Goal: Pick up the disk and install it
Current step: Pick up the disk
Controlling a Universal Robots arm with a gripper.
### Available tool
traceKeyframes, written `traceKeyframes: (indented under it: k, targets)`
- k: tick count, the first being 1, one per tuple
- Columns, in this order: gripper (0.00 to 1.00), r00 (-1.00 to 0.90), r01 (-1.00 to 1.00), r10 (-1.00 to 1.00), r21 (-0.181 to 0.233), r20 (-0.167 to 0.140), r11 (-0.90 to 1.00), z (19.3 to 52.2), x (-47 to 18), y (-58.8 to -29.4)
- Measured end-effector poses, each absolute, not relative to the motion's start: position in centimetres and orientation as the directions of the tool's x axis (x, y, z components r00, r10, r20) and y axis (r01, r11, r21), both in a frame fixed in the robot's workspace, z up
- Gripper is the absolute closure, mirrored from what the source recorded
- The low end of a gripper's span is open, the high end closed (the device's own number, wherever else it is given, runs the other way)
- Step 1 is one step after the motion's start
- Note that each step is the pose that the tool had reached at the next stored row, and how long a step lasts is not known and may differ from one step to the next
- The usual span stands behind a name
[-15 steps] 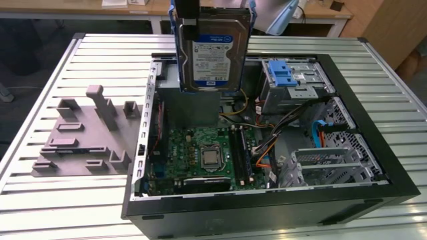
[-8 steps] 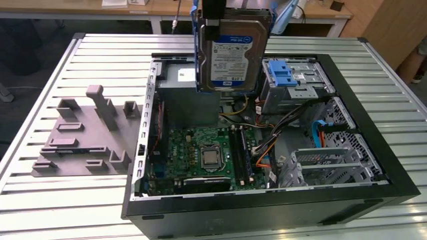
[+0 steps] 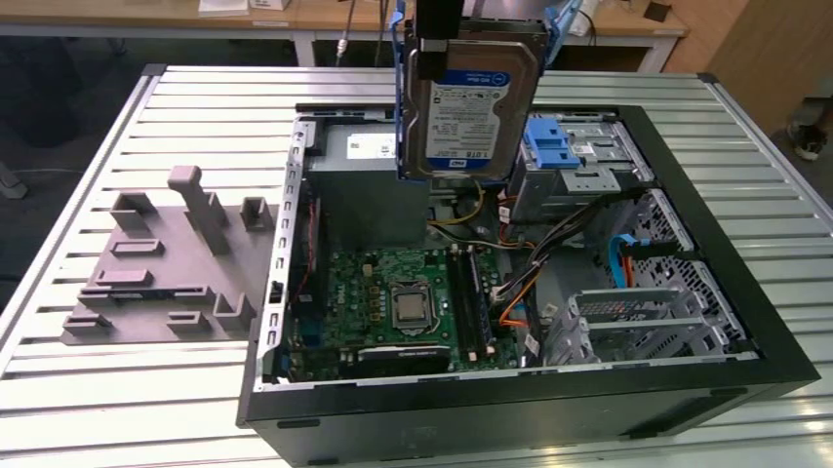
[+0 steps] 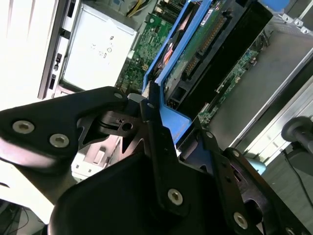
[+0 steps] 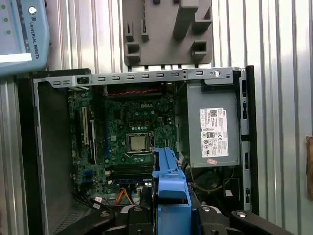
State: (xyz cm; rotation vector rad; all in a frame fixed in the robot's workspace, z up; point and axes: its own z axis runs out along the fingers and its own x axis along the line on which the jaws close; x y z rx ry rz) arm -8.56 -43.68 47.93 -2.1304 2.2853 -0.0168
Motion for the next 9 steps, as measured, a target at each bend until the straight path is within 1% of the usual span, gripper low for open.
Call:
traceKeyframes:
  k: [9]
  targets:
    - [0.64,-0.076,-0.997,-0.997,-0.020,-0.005,0.076,47.86,-7.72,-44.31]
